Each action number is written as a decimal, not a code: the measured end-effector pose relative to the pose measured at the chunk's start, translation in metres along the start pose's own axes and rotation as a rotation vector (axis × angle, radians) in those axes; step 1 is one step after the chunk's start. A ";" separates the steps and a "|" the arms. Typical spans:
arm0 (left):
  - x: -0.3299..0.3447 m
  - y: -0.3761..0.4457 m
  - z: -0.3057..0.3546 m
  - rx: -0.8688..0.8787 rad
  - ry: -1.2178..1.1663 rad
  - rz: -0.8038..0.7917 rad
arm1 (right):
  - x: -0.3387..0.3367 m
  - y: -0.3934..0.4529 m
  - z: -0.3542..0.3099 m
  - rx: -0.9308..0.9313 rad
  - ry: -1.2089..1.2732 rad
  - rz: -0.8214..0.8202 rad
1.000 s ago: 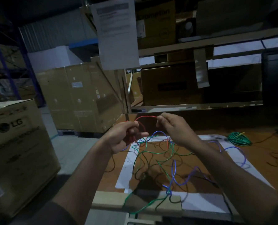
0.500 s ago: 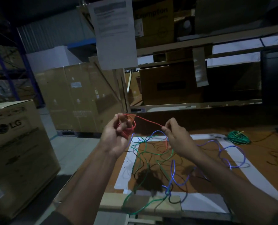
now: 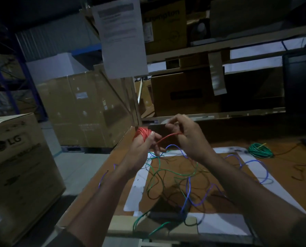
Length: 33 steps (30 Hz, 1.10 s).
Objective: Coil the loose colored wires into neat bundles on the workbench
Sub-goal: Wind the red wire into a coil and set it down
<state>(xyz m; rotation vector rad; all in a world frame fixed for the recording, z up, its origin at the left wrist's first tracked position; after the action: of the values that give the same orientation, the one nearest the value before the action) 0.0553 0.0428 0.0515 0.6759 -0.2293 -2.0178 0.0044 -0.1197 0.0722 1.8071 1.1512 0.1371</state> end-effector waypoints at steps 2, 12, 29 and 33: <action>0.005 -0.006 0.005 -0.012 -0.024 -0.062 | -0.003 0.010 0.005 0.058 0.066 0.014; -0.017 -0.010 0.026 0.011 -0.943 0.029 | 0.012 0.020 0.025 0.085 0.030 -0.065; -0.063 0.008 0.003 0.089 -0.189 0.373 | 0.026 -0.019 -0.019 -0.266 -0.256 -0.103; -0.030 -0.002 -0.012 -0.015 -0.002 0.152 | 0.001 -0.001 -0.027 -0.254 -0.188 0.157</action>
<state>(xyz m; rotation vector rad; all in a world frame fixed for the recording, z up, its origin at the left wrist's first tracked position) 0.0719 0.0703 0.0521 0.6284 -0.2587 -1.8730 -0.0103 -0.1008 0.0855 1.6440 0.8213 0.1917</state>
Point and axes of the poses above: each hand's wrist, its own y-axis towards the middle knuckle, its own x-axis out of the palm, z = x × y, the point moved 5 cm from there along y, towards the middle knuckle, and after that the axes turned 4 degrees about y, right-handed, at the moved point
